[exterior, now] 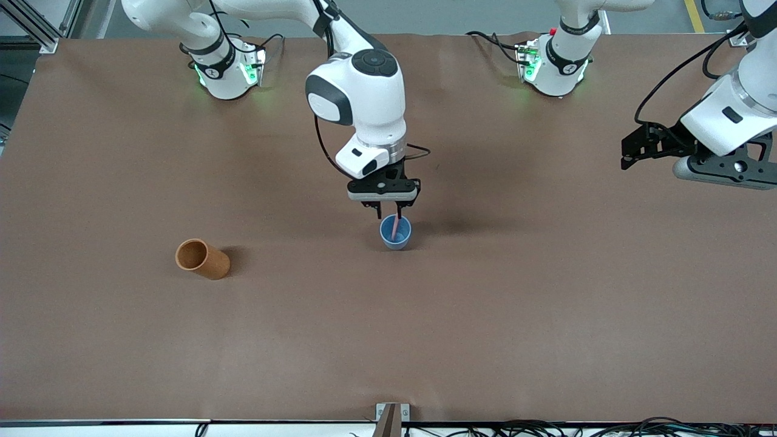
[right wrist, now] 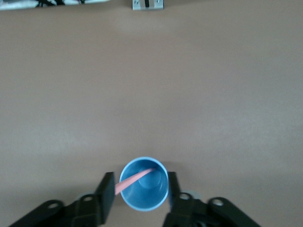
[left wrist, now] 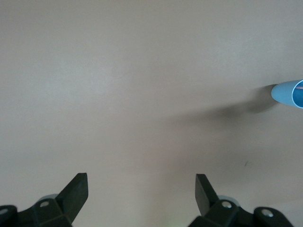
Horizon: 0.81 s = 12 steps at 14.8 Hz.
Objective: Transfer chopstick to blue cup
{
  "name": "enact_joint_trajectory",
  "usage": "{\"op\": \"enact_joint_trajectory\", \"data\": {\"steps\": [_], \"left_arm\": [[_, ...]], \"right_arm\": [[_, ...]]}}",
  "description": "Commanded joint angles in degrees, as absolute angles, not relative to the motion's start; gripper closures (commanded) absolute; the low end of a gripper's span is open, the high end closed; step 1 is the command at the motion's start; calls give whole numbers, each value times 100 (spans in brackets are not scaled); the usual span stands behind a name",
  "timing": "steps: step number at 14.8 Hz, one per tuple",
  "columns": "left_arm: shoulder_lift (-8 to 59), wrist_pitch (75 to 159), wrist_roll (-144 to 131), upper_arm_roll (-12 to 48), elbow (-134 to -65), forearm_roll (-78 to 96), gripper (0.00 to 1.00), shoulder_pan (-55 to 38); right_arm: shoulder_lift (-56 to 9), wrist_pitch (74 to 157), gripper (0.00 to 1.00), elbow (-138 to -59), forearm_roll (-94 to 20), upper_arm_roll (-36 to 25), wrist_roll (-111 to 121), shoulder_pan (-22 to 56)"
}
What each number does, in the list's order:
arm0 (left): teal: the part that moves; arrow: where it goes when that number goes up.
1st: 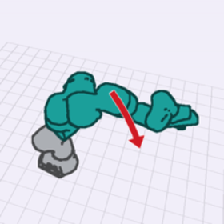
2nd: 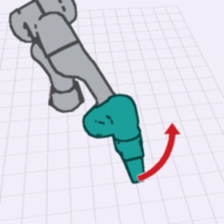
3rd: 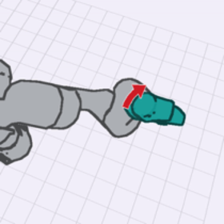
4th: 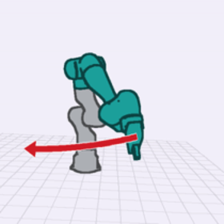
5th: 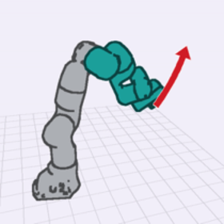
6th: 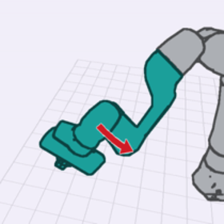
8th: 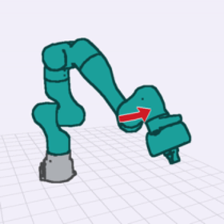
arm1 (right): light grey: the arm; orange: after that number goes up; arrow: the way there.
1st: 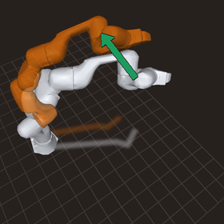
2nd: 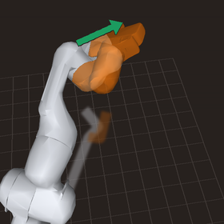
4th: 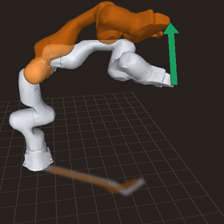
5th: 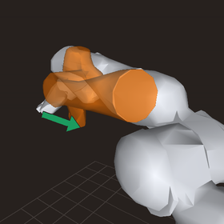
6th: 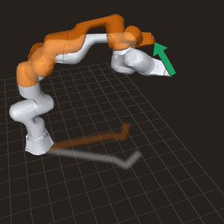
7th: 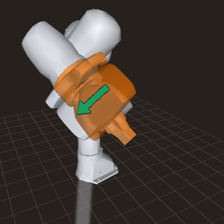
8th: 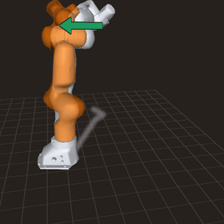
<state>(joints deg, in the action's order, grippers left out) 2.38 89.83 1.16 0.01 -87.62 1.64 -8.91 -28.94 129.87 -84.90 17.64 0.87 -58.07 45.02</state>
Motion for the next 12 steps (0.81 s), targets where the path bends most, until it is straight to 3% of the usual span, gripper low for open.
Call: {"op": "enact_joint_trajectory", "data": {"steps": [1, 6, 12], "left_arm": [[255, 8991, 97, 9, -8701, 105, 0, -861], [255, 8991, 105, 9, -8701, 97, 0, -861], [255, 8991, 114, 9, -8701, 97, 0, -861]], "right_arm": [[-2769, 12973, 0, -8420, 1837, 105, -5854, 4290], [-2058, 12333, 0, -8473, 1802, 132, -5653, 3816], [-977, 11085, 0, -8517, 993, 114, -3852, 2577]]}}
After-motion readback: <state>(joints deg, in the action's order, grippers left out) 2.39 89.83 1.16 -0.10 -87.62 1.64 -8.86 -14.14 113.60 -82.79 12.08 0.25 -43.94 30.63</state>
